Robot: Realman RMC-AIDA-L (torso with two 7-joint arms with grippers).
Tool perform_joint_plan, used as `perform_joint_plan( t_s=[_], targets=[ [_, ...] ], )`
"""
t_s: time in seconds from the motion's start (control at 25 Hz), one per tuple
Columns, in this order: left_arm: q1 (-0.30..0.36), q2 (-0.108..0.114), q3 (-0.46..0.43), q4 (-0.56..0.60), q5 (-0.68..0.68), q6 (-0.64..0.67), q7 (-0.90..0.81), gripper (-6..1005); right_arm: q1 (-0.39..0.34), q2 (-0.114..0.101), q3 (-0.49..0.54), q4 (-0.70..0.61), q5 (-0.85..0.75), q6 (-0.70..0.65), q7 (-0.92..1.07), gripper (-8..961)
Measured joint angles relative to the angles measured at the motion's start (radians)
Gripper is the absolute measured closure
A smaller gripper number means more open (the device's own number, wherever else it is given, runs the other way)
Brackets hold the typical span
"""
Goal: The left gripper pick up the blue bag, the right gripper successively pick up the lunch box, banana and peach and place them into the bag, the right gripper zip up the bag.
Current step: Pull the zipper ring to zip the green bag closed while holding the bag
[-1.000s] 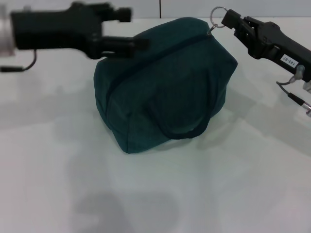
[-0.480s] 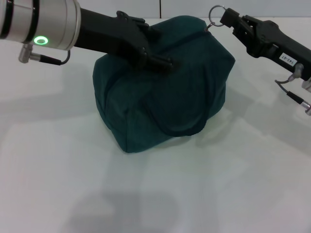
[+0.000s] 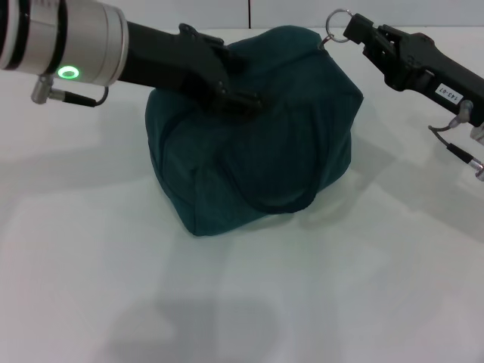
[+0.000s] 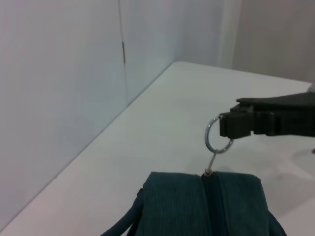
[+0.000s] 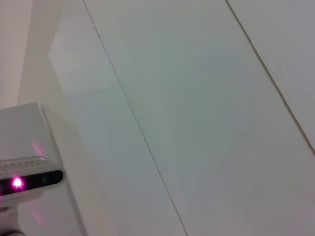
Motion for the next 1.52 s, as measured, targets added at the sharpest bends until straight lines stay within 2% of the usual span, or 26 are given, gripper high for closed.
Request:
perform_joint_plan(
  t_s=[0.16,0.28,0.72,0.92,1.16,1.52],
  targets=[
    [0.020,-0.002,0.019,-0.001,0.001,-0.008,0.064,251,0.000,0.000,0.000,0.000,0.000,0.000,0.000,942],
    [0.033,-0.002,0.034,0.005,-0.006,-0.018,0.103,467,-0.001,0.000,0.001,0.000,0.000,0.000,0.000,942],
    [0.036,-0.002,0.039,0.008,-0.011,-0.031,0.116,854,-0.005,0.000,0.006,0.000,0.000,0.003,0.000,942],
    [0.043,-0.002,0.039,0.007,-0.029,-0.033,0.134,879,-0.011,0.000,0.007,0.000,0.009,0.022,0.001,942],
    [0.077,0.001,0.020,0.007,-0.115,-0.035,0.195,908,-0.035,0.000,0.009,0.001,0.029,0.057,0.001,942],
    [0.090,0.002,-0.005,0.008,-0.159,-0.034,0.217,957,-0.073,-0.001,0.009,0.033,0.042,0.226,0.002,942]
  ],
)
